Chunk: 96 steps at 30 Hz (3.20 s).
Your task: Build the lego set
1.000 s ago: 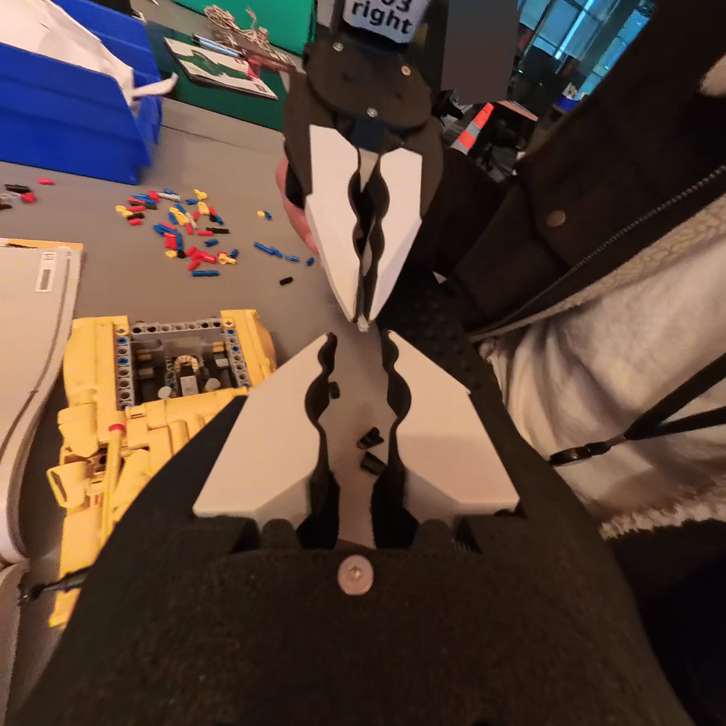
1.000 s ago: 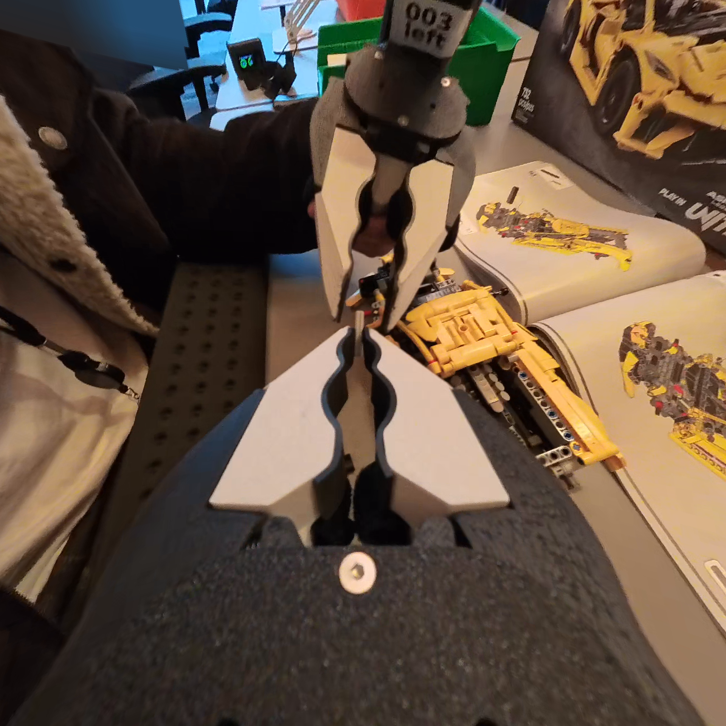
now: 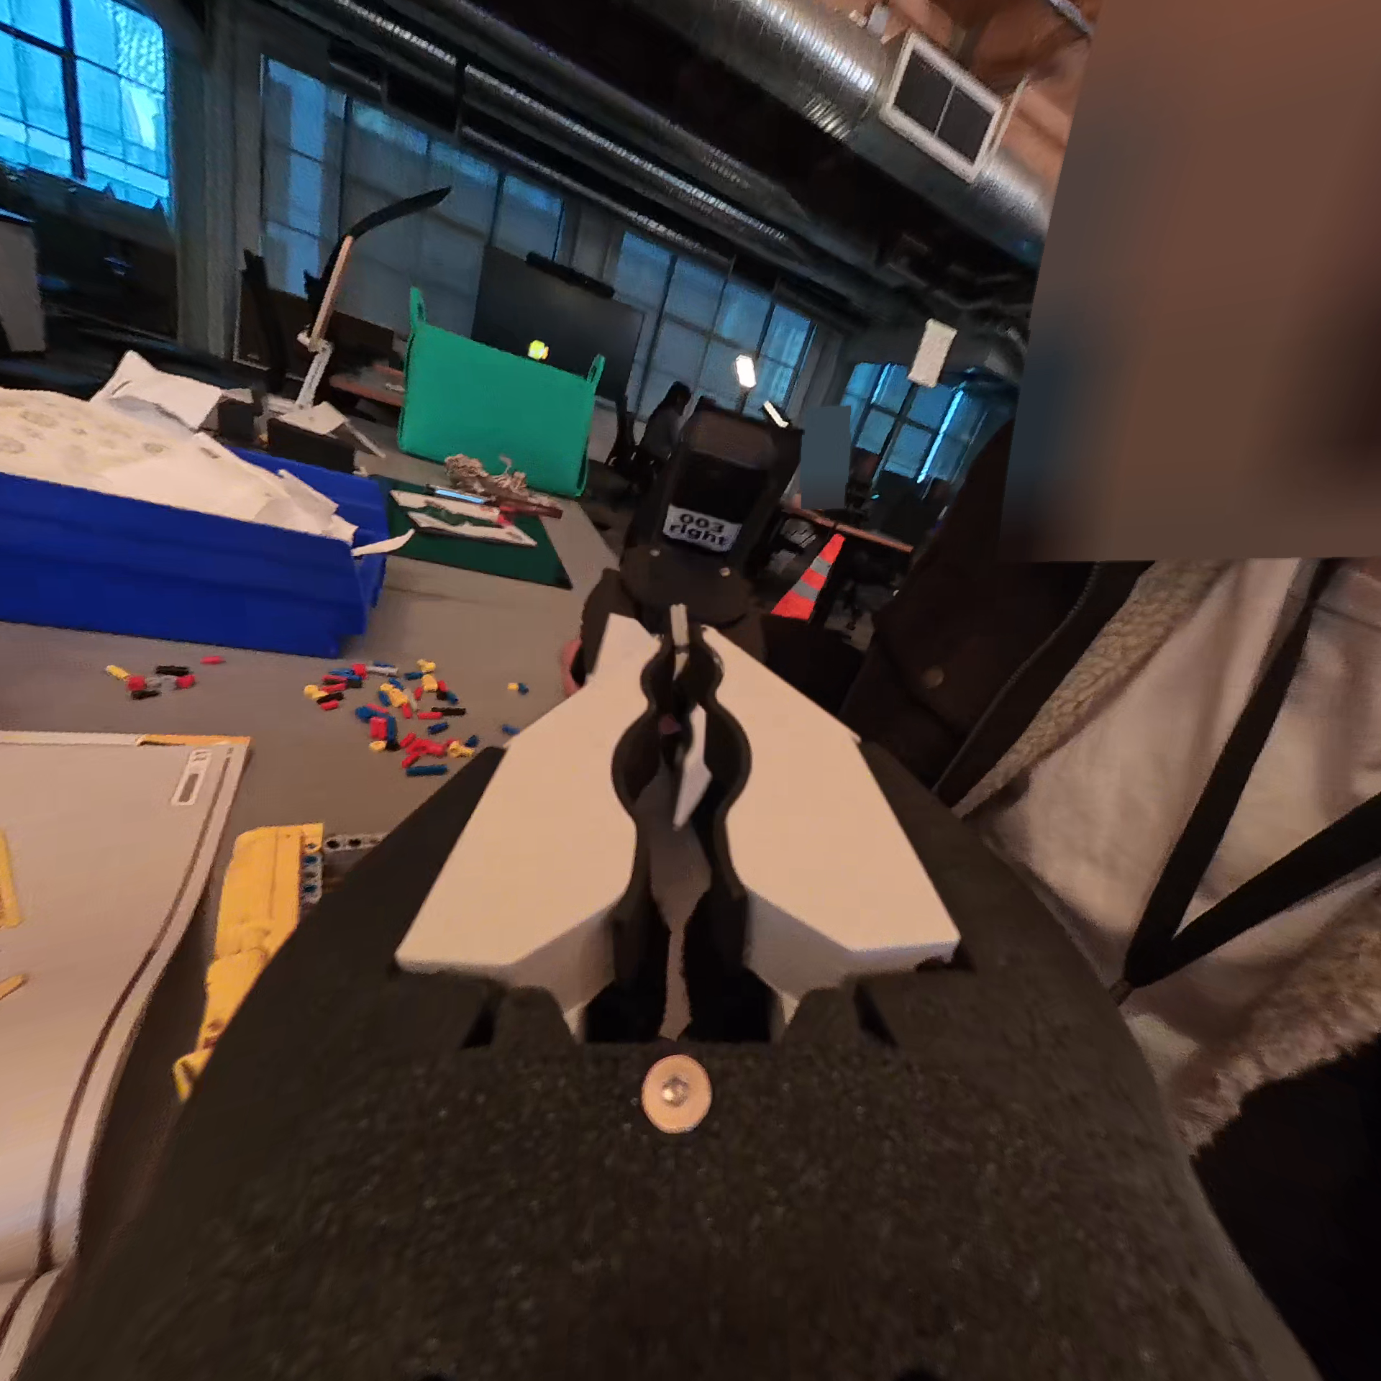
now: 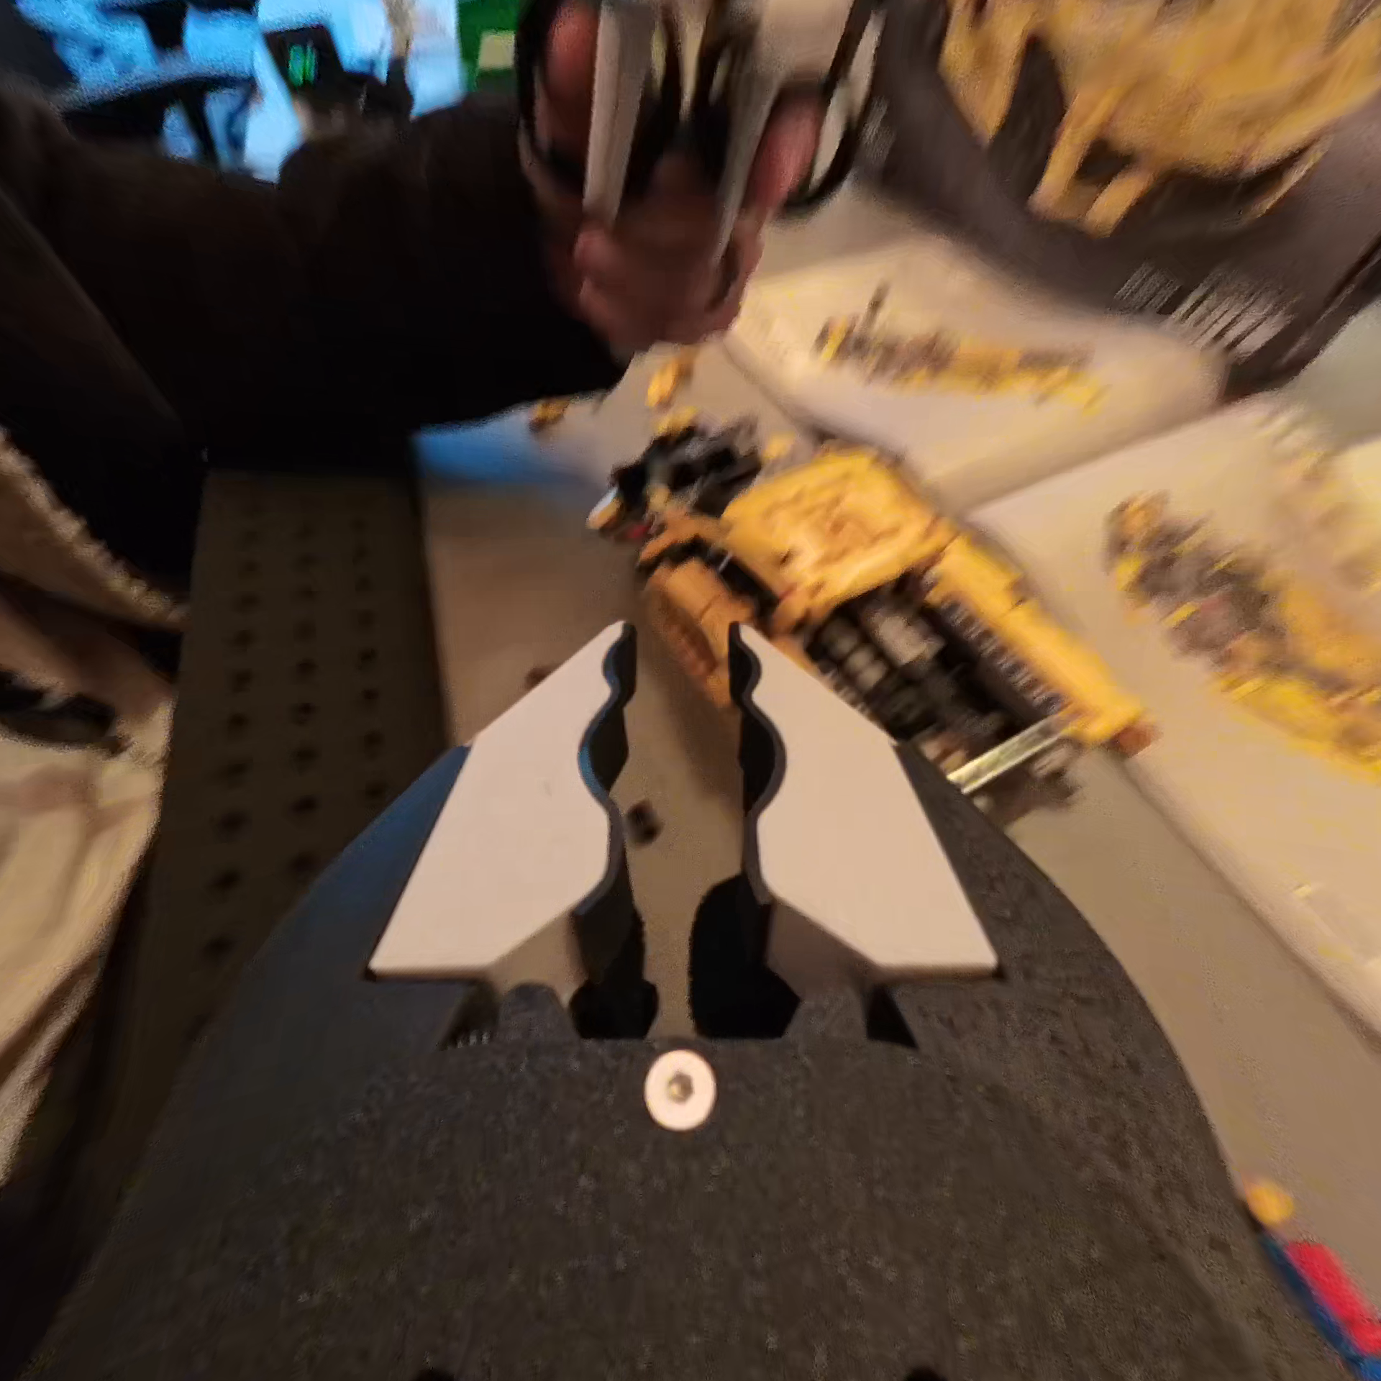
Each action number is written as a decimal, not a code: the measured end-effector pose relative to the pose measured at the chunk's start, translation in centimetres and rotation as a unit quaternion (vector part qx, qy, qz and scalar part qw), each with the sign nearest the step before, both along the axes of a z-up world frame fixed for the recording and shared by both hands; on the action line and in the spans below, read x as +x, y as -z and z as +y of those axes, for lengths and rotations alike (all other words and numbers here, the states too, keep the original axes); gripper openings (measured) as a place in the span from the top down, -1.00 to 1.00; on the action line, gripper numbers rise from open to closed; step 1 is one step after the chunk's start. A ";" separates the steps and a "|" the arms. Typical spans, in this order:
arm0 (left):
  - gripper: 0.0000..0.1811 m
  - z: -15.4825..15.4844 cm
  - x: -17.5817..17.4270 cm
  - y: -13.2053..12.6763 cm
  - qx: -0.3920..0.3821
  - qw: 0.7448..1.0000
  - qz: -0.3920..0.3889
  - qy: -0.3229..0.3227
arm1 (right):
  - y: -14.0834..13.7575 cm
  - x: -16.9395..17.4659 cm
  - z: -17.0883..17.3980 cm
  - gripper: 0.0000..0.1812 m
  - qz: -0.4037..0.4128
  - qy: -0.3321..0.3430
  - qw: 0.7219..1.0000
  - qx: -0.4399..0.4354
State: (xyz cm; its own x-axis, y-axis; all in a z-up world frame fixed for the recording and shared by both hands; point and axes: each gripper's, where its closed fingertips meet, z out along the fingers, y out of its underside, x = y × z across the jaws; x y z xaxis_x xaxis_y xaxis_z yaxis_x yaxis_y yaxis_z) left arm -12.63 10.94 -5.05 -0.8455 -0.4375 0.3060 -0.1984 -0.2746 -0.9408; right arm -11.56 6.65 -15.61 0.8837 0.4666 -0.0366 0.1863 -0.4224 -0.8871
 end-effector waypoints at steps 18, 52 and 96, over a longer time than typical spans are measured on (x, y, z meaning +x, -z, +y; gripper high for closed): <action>0.96 0.2 0.5 1.0 -0.002 1.000 0.031 0.004 | 9.1 -0.5 -3.3 0.74 -0.168 -0.046 0.957 -0.234; 0.96 0.6 0.6 1.4 0.009 0.999 0.037 -0.007 | 9.7 -1.8 -3.1 0.80 -0.136 -0.045 0.976 -0.165; 0.96 -4.2 -0.4 5.1 0.174 0.984 -0.004 0.031 | -4.2 -0.9 -1.0 0.93 0.115 -0.080 0.989 -0.040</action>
